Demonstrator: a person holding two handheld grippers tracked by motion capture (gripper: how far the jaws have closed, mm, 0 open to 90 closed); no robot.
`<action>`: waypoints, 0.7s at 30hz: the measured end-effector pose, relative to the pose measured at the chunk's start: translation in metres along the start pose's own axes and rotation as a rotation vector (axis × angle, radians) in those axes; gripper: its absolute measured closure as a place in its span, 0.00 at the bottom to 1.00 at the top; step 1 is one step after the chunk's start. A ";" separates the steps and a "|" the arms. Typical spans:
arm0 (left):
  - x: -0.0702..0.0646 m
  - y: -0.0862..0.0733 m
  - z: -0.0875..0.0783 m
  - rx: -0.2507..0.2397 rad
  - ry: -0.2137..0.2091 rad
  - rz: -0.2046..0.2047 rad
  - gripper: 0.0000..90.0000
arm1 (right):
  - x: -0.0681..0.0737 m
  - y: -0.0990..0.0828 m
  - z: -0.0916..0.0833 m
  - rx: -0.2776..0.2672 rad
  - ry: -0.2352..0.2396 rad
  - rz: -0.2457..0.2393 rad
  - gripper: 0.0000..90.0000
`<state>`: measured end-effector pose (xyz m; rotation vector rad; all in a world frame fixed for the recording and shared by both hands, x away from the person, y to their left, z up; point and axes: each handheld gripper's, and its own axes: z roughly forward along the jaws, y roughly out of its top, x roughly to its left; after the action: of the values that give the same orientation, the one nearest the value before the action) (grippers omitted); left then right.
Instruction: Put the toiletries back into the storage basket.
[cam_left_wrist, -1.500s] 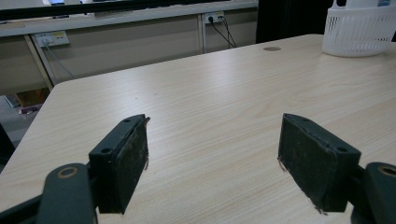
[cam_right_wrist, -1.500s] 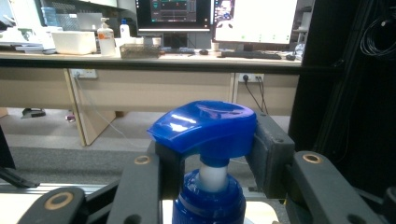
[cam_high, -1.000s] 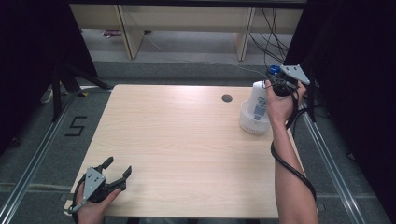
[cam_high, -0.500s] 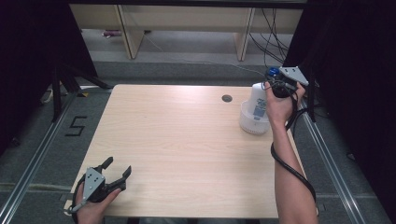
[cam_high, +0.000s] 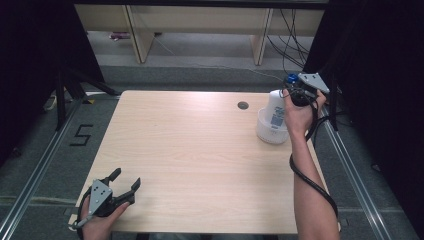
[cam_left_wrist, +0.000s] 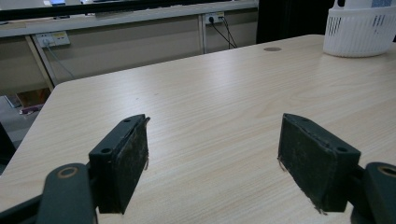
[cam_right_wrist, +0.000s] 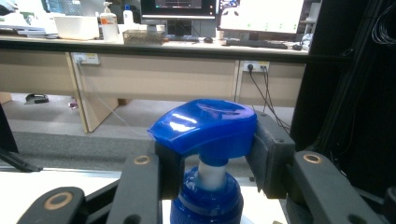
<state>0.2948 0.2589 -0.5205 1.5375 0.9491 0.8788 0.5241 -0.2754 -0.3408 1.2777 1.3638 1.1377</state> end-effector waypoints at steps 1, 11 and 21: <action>0.000 0.000 0.000 -0.001 0.000 0.000 0.26 | 0.001 -0.001 0.000 -0.004 -0.001 0.004 0.67; 0.000 0.001 -0.002 -0.004 0.001 0.000 0.26 | 0.006 -0.004 -0.005 -0.015 -0.001 -0.021 0.66; -0.001 0.002 -0.002 0.003 -0.004 0.003 0.27 | 0.008 -0.004 -0.010 -0.012 -0.013 -0.047 0.60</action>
<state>0.2934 0.2588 -0.5186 1.5435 0.9460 0.8770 0.5133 -0.2682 -0.3438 1.2361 1.3683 1.1024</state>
